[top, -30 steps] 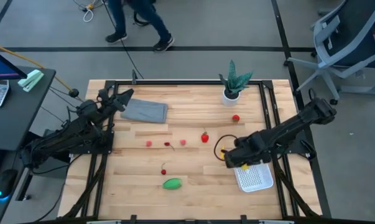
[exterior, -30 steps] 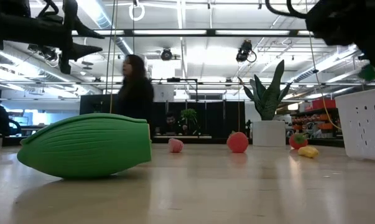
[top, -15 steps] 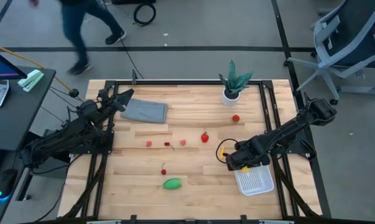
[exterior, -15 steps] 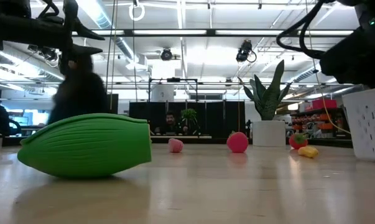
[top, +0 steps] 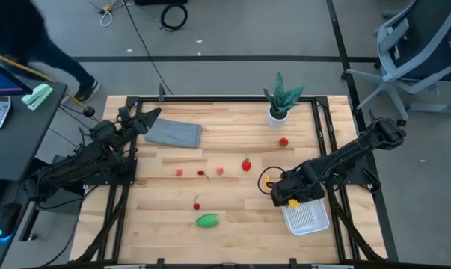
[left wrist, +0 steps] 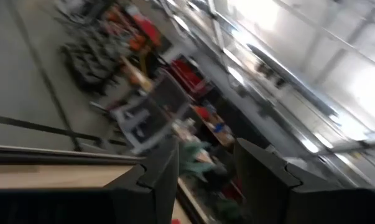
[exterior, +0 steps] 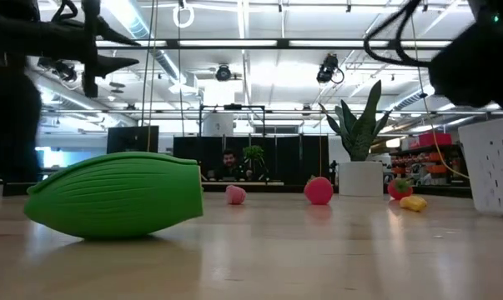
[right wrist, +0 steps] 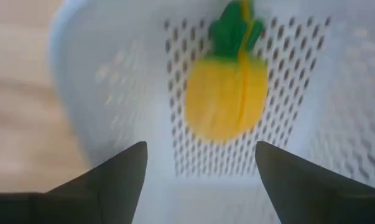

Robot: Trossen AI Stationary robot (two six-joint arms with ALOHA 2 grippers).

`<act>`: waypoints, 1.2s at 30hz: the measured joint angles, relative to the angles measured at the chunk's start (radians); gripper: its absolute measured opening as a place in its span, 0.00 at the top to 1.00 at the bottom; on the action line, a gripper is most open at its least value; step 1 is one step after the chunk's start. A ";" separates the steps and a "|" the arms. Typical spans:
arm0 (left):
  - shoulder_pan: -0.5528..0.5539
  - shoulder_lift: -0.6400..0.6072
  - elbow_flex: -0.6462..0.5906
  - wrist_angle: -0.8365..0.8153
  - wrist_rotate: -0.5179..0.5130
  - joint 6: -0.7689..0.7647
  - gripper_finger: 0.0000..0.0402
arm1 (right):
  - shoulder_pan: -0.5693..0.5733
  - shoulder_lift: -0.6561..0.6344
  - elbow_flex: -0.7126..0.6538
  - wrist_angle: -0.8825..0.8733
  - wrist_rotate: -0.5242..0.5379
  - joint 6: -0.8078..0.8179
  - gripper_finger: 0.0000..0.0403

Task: Pick and placing Produce into tupperware
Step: Put the pineapple into the white bin, then put the top strawberry into the white bin

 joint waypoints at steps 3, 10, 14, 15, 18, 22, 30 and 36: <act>0.000 0.000 0.000 0.023 0.043 -0.001 0.60 | -0.014 -0.038 0.045 -0.003 -0.017 -0.027 0.24; 0.001 0.000 0.000 0.092 0.041 0.032 0.60 | -0.046 -0.169 0.167 -0.016 -0.021 -0.130 0.25; 0.001 0.001 0.000 0.087 0.025 0.042 0.60 | -0.068 -0.236 0.237 -0.149 0.003 -0.142 0.27; 0.001 0.001 0.000 0.088 0.023 0.043 0.60 | -0.074 -0.250 0.255 -0.209 0.030 -0.147 0.27; 0.001 0.002 0.000 0.087 0.022 0.045 0.60 | -0.093 -0.279 0.294 -0.406 0.190 -0.143 0.28; 0.001 0.002 0.000 0.087 0.020 0.045 0.60 | -0.152 -0.312 0.298 -0.551 0.468 -0.120 0.30; 0.001 0.002 0.000 0.086 0.020 0.042 0.60 | -0.393 -0.309 0.228 -0.502 0.441 -0.512 0.32; 0.001 0.002 0.000 0.086 0.020 0.040 0.60 | -0.602 -0.256 0.087 -0.315 0.408 -0.684 0.35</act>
